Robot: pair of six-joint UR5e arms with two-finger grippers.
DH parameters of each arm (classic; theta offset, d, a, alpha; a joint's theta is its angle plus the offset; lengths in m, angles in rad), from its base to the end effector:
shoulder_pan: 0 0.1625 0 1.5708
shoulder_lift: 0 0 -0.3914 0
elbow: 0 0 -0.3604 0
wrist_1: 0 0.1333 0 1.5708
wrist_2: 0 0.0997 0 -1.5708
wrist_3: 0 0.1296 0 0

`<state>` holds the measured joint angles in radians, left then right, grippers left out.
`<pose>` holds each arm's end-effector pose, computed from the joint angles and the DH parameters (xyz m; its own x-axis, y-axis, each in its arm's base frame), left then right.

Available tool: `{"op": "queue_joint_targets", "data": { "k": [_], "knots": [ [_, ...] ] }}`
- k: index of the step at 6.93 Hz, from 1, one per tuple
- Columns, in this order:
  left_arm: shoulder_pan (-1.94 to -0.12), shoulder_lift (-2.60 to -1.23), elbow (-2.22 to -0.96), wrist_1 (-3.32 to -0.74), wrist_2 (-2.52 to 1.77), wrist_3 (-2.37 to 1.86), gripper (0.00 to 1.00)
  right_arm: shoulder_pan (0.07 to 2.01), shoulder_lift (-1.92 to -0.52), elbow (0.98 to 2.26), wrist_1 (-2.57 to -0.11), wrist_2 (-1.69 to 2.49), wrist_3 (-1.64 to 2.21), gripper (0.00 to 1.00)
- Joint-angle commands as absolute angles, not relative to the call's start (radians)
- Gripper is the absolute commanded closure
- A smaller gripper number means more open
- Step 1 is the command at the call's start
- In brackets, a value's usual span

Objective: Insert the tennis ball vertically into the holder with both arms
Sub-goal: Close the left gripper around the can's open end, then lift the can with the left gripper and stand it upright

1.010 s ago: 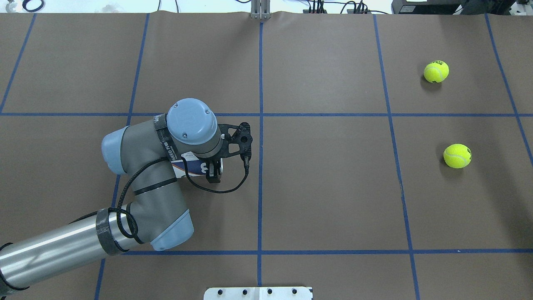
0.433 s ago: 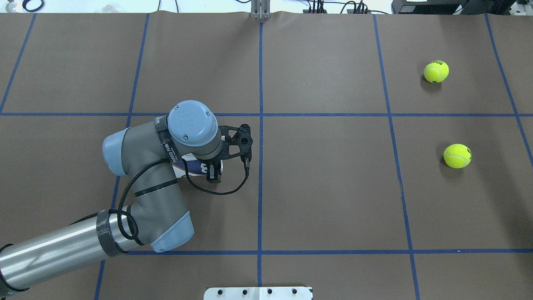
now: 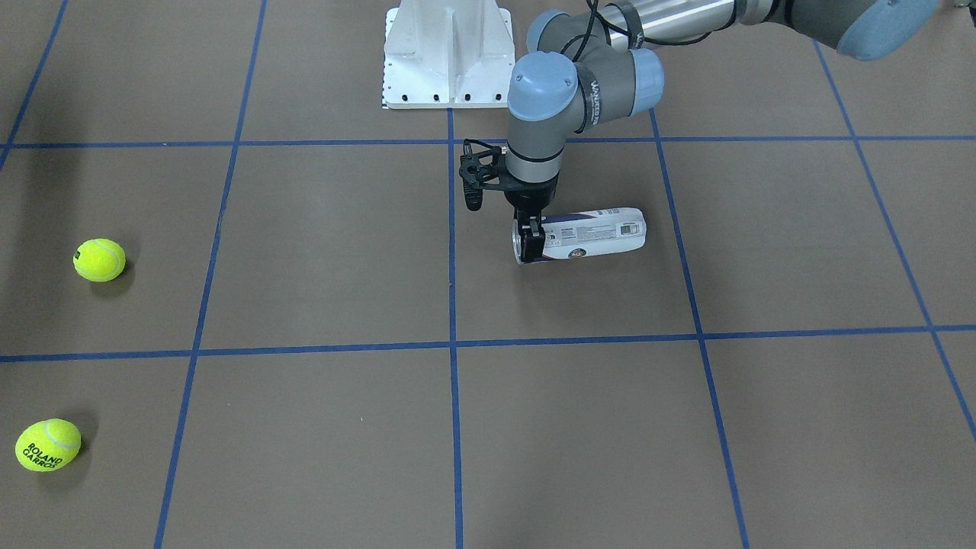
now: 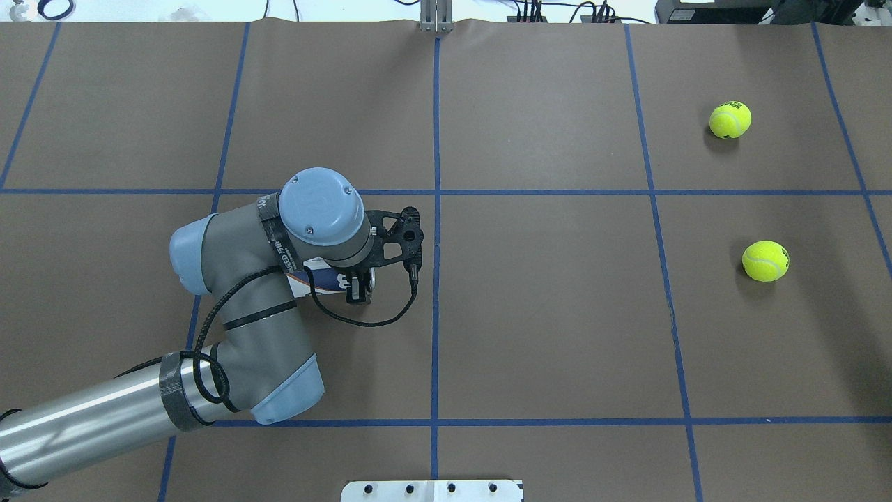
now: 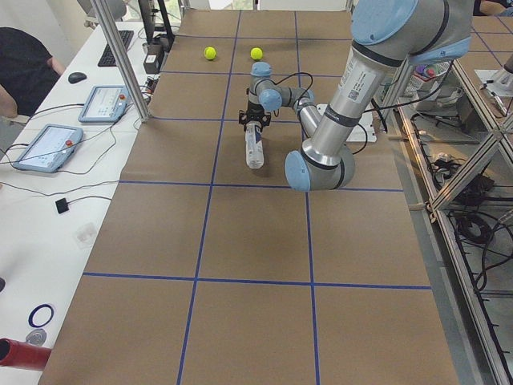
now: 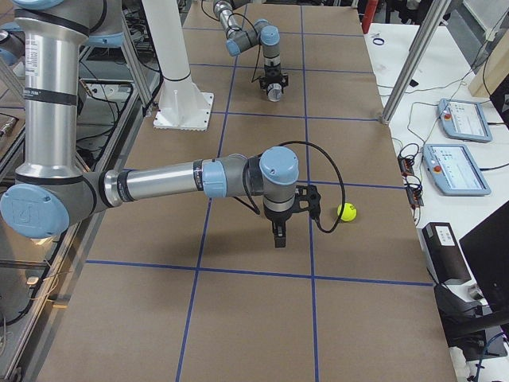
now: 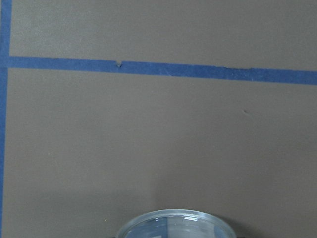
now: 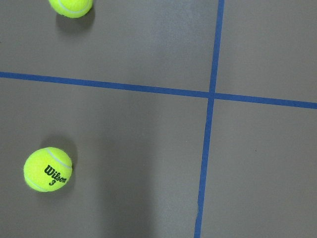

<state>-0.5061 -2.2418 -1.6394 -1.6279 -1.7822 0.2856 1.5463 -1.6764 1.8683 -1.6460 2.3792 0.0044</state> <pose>0.5345 -0.4176 0.2434 0.1566 0.9858 0.0607 -0.6832 0.0637 0.7274 0.0292 -0.4228 0.5603 0.6885 -0.0967 0.7188 0.0213 0.9933 0.1133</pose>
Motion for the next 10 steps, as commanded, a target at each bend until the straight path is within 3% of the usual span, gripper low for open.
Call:
{"op": "queue_joint_targets", "data": {
  "k": [1,2,4,5,8,10],
  "knots": [
    [-0.558,-2.244,-1.737,-1.626,-1.781,0.284,0.76,1.546,-1.675,1.87,-1.646,2.379,0.005,0.01],
    [-0.575,-2.241,-1.802,-1.631,-1.711,0.241,0.71,1.546,-1.675,1.873,-1.646,2.379,0.005,0.01],
    [-0.58,-2.241,-1.897,-1.757,-1.546,-0.02,0.73,1.546,-1.675,1.876,-1.644,2.381,0.006,0.01],
    [-0.58,-2.238,-1.899,-1.893,-1.502,-0.167,0.79,1.546,-1.675,1.876,-1.644,2.393,0.006,0.01],
    [-0.58,-2.179,-1.888,-2.301,-1.47,-0.431,0.79,1.546,-1.675,1.875,-1.643,2.404,0.015,0.01],
    [-0.577,-2.114,-1.805,-2.647,-1.407,-0.494,0.79,1.546,-1.675,1.87,-1.641,2.402,0.015,0.01]
  ]
}}
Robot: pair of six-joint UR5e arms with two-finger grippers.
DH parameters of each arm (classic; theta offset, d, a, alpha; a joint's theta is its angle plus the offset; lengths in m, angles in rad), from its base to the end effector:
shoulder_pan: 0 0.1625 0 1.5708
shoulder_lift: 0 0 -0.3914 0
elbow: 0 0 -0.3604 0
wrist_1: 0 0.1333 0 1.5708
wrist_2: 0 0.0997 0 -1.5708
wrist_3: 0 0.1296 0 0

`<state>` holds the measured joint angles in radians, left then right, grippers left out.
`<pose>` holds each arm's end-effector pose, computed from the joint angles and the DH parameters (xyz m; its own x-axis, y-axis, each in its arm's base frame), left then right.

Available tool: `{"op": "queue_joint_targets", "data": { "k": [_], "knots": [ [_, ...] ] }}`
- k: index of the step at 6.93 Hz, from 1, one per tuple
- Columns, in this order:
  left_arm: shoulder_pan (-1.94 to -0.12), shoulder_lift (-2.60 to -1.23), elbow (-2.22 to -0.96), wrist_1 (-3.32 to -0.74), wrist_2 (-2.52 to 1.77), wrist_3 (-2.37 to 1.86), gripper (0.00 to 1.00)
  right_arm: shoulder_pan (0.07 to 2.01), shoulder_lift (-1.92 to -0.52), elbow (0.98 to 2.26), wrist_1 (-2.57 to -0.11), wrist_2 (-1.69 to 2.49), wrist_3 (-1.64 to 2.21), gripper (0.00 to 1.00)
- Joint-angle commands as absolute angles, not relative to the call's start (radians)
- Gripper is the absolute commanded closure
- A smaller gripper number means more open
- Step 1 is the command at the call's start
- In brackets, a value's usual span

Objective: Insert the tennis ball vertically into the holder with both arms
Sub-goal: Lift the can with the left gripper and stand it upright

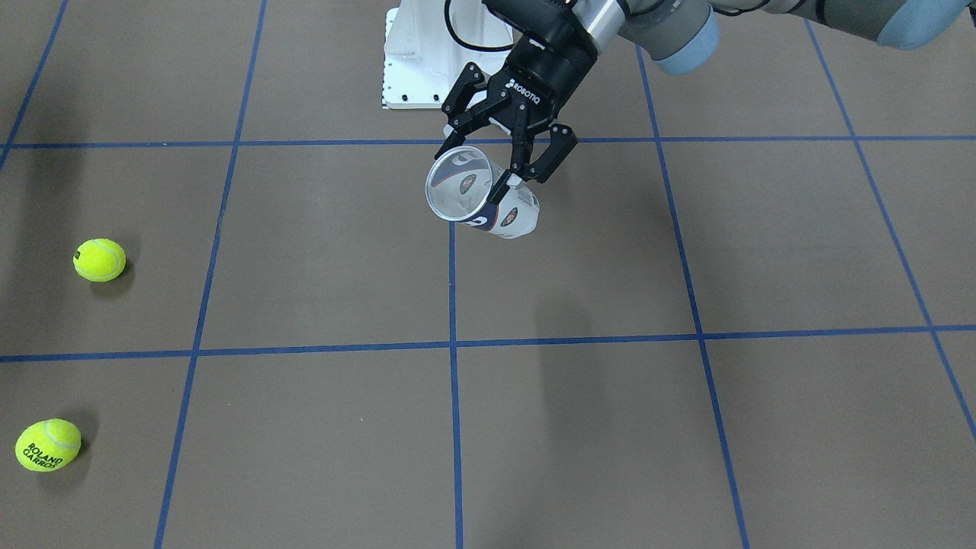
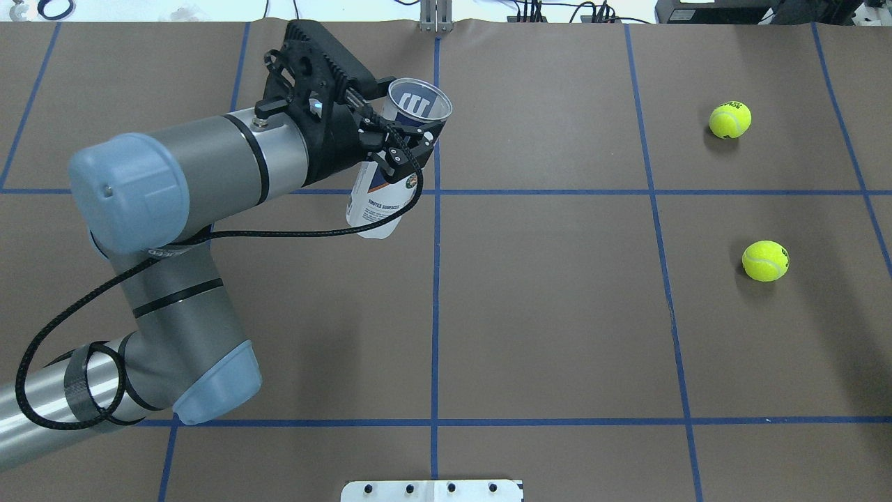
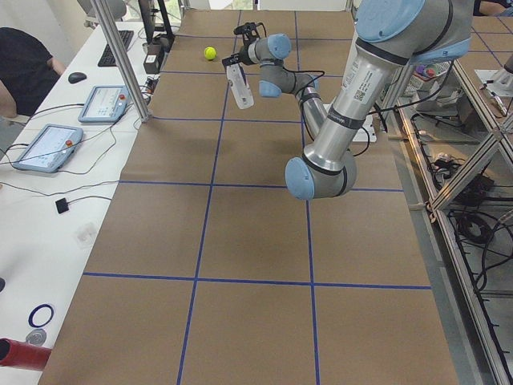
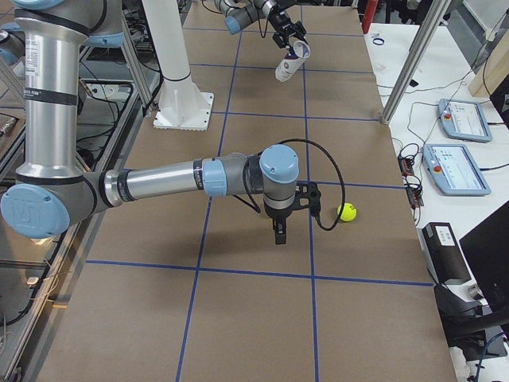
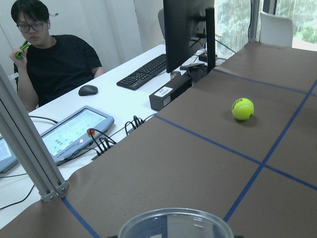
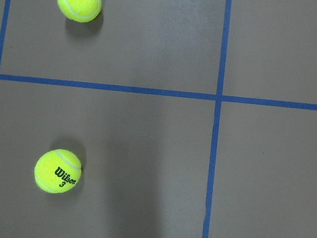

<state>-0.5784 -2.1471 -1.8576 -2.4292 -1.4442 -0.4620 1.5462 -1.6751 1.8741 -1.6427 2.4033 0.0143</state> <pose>0.3868 -0.4313 0.0990 0.5230 0.7191 -0.4576 0.4009 0.2663 0.8766 0.0270 -0.4233 0.5544 0.6708 -0.0961 0.7354 0.0148 0.9931 0.1162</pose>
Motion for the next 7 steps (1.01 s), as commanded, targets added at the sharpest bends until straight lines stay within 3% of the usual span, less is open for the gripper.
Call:
{"op": "queue_joint_targets", "data": {
  "k": [1,4,7],
  "knots": [
    [-0.568,-2.112,-1.689,-2.878,-1.344,-0.518,0.79,1.546,-1.675,1.856,-1.641,2.401,0.009,0.01],
    [-0.555,-2.147,-1.213,-3.52,-1.198,-0.523,0.79,1.546,-1.644,1.85,-1.648,2.404,0.015,0.01],
    [-0.522,-2.151,-1.177,-3.583,-1.19,-0.494,0.79,1.546,-1.641,1.85,-1.644,2.405,0.015,0.01]
  ]
}}
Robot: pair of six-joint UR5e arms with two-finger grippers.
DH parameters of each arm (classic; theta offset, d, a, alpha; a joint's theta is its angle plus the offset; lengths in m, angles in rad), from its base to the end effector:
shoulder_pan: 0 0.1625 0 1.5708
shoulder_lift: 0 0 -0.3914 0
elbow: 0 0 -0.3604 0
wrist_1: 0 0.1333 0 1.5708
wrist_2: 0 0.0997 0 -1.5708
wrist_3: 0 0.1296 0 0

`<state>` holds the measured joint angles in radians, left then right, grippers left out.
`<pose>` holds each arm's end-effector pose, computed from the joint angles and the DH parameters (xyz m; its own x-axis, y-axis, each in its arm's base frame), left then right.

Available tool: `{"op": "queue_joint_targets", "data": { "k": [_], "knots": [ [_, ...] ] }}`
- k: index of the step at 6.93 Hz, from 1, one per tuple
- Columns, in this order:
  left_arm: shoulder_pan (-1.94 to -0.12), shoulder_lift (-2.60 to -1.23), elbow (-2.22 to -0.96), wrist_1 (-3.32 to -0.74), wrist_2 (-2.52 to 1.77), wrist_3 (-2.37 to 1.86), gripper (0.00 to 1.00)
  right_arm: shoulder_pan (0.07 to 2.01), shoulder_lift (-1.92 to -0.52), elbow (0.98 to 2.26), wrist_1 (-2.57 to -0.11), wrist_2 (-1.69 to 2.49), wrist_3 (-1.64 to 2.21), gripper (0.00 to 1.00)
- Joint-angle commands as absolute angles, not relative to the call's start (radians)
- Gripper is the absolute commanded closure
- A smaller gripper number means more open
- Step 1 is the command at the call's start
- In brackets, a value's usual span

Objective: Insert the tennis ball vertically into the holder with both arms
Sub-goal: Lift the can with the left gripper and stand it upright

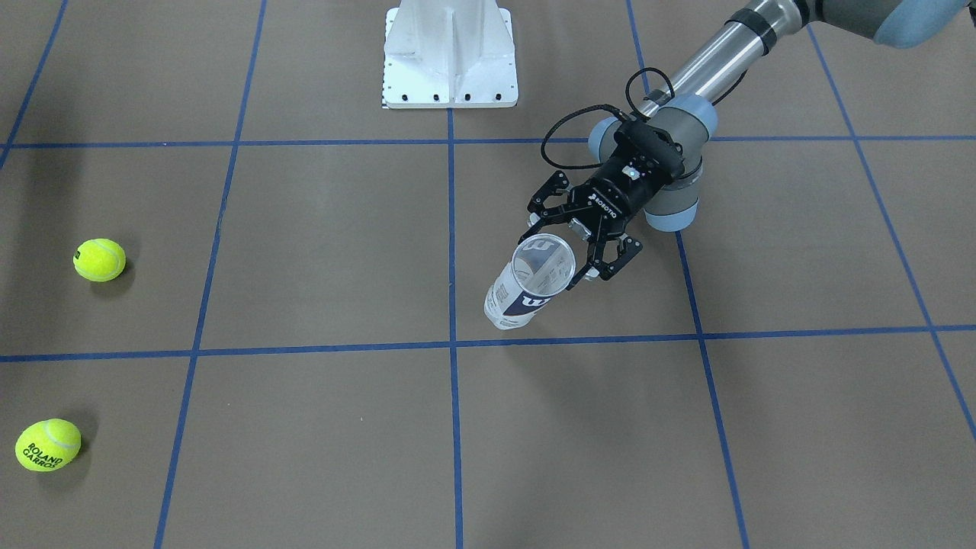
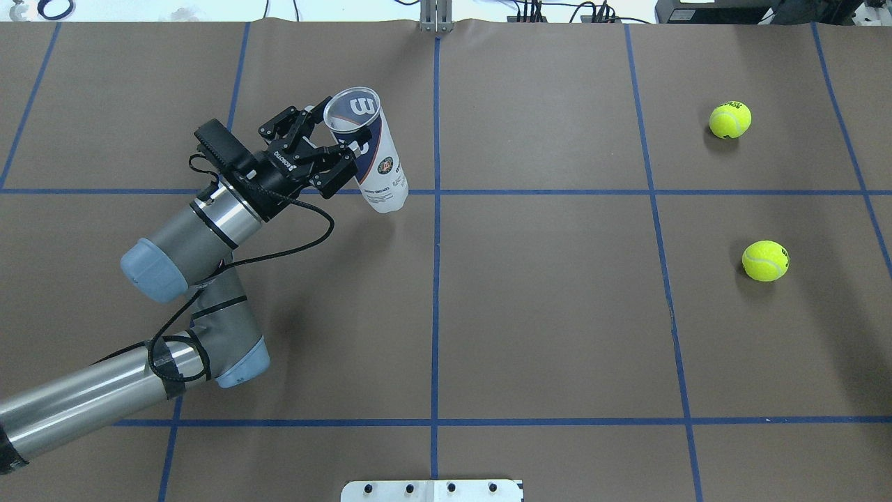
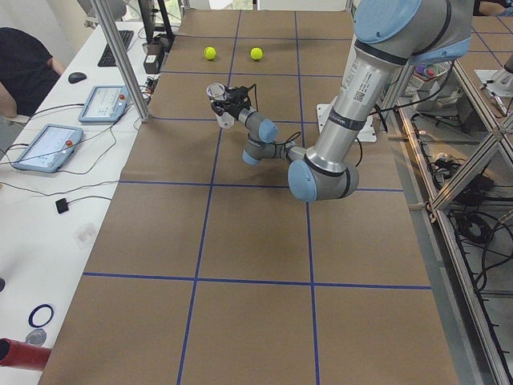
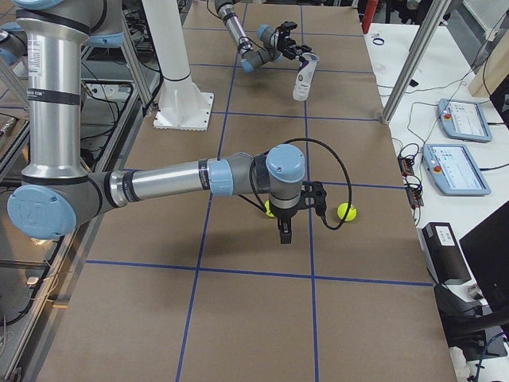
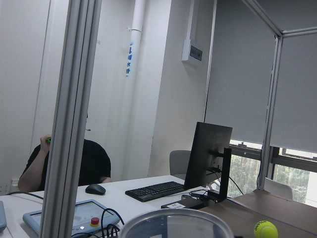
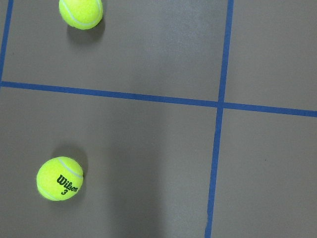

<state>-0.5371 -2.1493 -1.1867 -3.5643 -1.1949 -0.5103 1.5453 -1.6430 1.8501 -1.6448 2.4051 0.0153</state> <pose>0.4301 -0.4666 0.2695 0.3969 0.7083 -0.5837 0.7920 0.0572 0.6079 0.0262 -0.4356 0.5518 0.6693 -0.1002 0.7362 0.0150 0.9925 0.1215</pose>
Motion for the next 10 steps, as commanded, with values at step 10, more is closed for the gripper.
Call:
{"op": "queue_joint_targets", "data": {
  "k": [10],
  "knots": [
    [-0.469,-2.18,-1.146,-3.579,-1.19,-0.331,0.62,1.546,-1.64,1.844,-1.652,2.413,0.02,0.01]
  ]
}}
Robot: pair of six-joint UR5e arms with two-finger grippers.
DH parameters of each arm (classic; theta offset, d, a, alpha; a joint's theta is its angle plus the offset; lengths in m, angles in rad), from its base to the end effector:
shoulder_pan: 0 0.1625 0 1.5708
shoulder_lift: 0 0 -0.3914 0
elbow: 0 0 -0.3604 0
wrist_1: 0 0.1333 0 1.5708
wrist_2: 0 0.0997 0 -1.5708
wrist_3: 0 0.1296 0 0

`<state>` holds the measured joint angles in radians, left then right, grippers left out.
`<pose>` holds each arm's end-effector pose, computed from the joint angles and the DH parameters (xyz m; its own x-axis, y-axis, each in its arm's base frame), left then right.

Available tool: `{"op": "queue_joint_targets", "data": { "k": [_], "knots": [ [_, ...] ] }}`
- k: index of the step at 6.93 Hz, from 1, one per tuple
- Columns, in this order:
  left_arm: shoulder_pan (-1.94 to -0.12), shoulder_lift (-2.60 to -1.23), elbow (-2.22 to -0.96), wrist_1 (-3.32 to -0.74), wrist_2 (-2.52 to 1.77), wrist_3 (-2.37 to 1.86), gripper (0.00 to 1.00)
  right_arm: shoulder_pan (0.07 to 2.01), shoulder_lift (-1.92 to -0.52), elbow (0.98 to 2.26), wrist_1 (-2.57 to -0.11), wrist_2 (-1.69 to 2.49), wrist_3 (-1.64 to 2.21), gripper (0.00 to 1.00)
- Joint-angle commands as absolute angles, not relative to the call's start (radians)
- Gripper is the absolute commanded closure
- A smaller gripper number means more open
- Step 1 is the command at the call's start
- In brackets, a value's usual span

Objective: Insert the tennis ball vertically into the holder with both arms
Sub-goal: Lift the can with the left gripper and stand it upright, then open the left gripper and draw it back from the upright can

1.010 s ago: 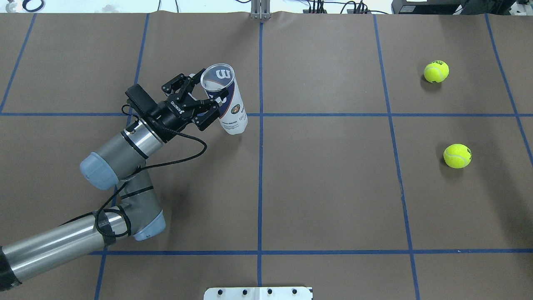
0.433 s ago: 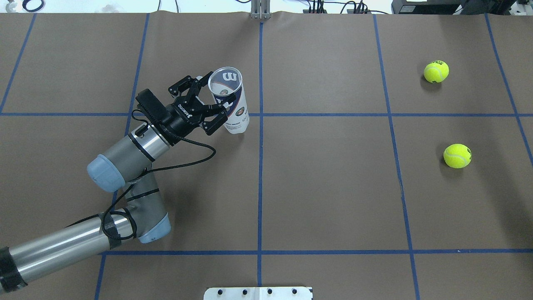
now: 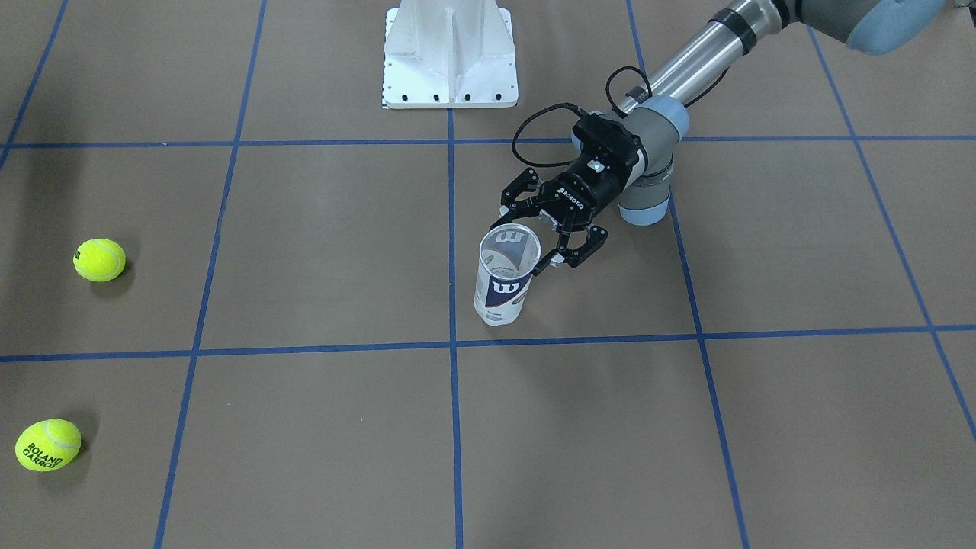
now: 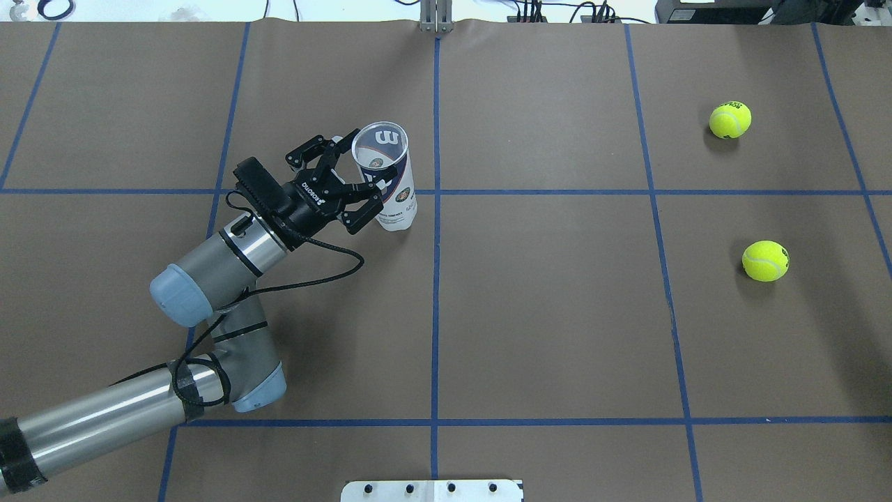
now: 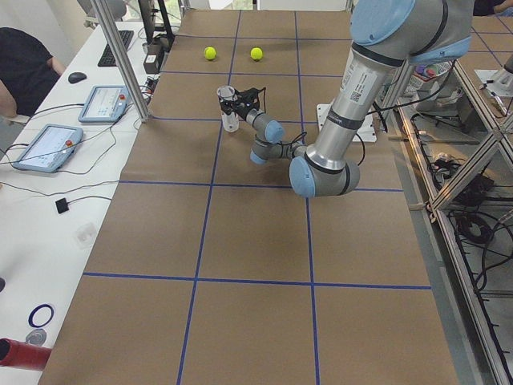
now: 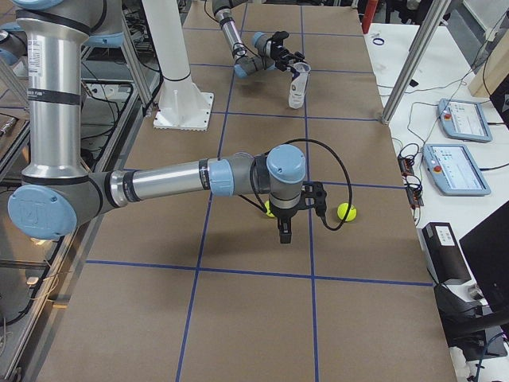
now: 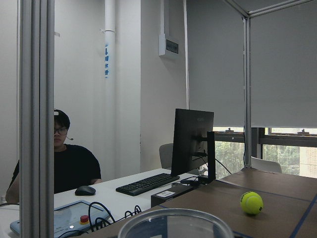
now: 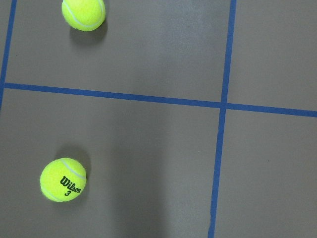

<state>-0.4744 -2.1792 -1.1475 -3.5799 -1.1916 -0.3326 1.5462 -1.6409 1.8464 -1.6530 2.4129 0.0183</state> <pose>0.4665 -0.4433 0.2661 0.4842 0.7384 -0.4693 0.7167 -0.0271 0.6968 0.0259 -0.4357 0.5528 0.6638 -0.0899 0.7425 0.0123 0.9939 0.1094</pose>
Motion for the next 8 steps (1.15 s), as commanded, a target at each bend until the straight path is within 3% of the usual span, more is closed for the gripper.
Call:
{"op": "queue_joint_targets", "data": {
  "k": [1,2,3,8],
  "knots": [
    [-0.471,-2.181,-1.146,-3.576,-1.189,-0.331,0.33,1.546,-1.64,1.844,-1.649,2.414,0.038,0.01],
    [-0.469,-2.181,-1.146,-3.577,-1.187,-0.331,0.11,1.546,-1.64,1.844,-1.649,2.422,0.04,0.01],
    [-0.471,-2.183,-1.147,-3.577,-1.187,-0.331,0.02,1.545,-1.64,1.842,-1.649,2.422,0.04,0.01],
    [-0.477,-2.197,-1.181,-3.573,-1.19,-0.336,0.01,1.545,-1.638,1.841,-1.655,2.433,0.04,0.01]
  ]
}}
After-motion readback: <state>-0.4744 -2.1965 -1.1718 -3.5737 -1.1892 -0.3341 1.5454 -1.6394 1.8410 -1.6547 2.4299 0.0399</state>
